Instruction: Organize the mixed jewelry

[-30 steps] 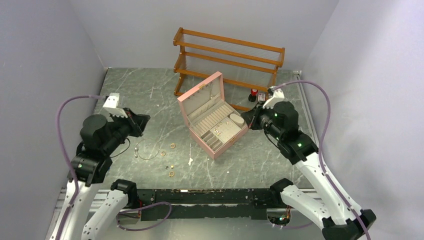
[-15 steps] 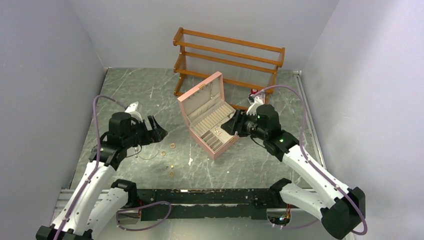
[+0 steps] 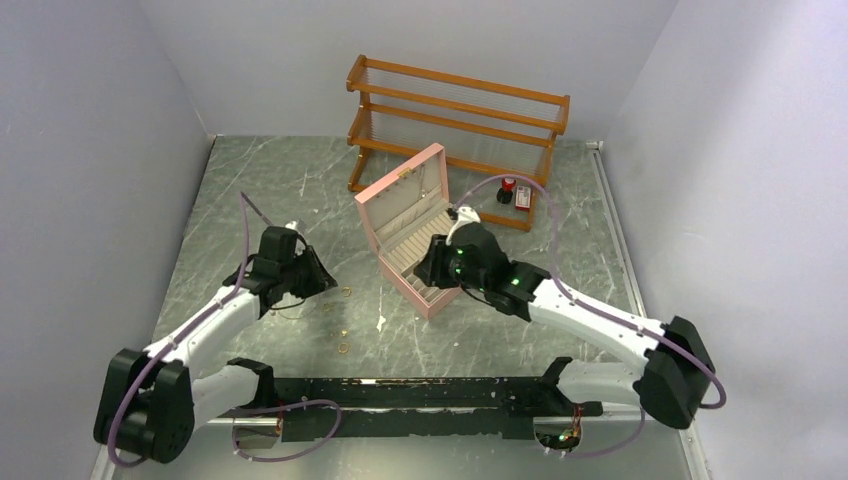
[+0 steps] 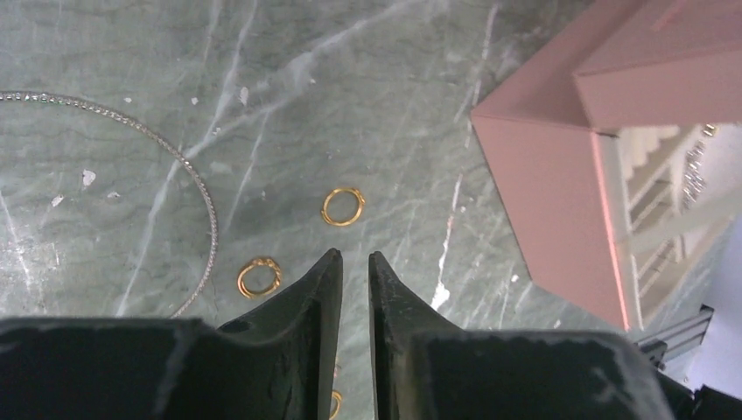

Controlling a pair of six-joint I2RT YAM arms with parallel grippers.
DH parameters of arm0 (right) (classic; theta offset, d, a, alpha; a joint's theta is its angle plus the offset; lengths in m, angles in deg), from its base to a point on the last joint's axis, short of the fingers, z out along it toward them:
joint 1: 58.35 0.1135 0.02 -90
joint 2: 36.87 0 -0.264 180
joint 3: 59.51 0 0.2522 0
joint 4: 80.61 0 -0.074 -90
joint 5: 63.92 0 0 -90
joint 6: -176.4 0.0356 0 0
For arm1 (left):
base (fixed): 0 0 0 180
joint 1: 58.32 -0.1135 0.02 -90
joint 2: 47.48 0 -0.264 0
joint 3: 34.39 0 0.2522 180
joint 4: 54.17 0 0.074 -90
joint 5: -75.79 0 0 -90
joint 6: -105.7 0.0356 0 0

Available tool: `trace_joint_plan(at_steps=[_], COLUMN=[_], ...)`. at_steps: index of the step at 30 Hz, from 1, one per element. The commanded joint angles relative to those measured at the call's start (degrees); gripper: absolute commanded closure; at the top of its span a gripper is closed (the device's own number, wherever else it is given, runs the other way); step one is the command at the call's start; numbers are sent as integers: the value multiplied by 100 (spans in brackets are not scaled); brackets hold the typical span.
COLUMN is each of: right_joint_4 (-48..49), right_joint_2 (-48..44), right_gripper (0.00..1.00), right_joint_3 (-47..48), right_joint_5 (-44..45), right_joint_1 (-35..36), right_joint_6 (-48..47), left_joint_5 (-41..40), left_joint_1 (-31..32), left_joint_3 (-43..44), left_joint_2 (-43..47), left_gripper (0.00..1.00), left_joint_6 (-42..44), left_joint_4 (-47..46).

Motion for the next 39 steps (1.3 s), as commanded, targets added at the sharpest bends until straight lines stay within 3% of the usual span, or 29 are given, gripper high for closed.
trace_joint_plan(at_steps=[1,5,12,15,21,27,39], right_joint_4=[108,17,-417,-484,-841,-943,-277], right_joint_2=[508,1137,2628,3247,4348,5119,5578], right_gripper=[65,59,48,48,53,61,69], right_joint_3=[598,1180,2358,2797,3623,4033,4019], right_joint_5=[804,1271,1719,1781,2176,2727,3274], right_joint_1=[538,1198,2011,2181,2346,2353,2359], right_joint_6=[-27,-271,-501,-650,-684,-577,-591], left_joint_5=[-486,-1461,-3176,-3531,-3734,-3191,-2812], left_joint_1=[127,152,152,152,152,152,152], left_joint_3=[119,275,330,426,831,770,533], left_joint_2=[-422,-15,2460,3115,3421,3381,3515], left_gripper=[77,70,36,27,25,25,25], left_joint_6=[-247,-392,-945,-1090,-966,-966,-1059], left_joint_4=[-484,27,1028,1397,1907,1928,1863])
